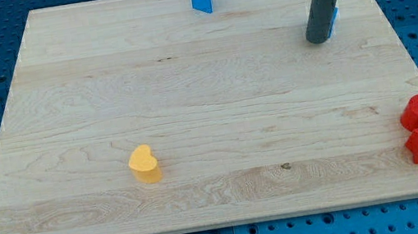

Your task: Place the blue cube left to the green circle

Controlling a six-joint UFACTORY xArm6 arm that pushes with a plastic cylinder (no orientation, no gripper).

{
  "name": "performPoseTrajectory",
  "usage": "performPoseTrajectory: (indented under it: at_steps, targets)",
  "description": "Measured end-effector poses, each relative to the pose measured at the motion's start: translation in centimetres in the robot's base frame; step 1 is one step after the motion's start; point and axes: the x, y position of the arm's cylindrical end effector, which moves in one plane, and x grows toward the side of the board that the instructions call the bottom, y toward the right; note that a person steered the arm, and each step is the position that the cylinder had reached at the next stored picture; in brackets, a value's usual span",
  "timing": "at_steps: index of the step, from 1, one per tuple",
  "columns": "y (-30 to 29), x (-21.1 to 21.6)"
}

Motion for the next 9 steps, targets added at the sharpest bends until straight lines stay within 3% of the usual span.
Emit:
performPoseTrajectory:
  at_steps: [3,5,7,9]
  targets:
    - [4.6,2.5]
    - [2.6,-2.0]
    - [0.5,-2.8]
    - [-1.4,-7.2]
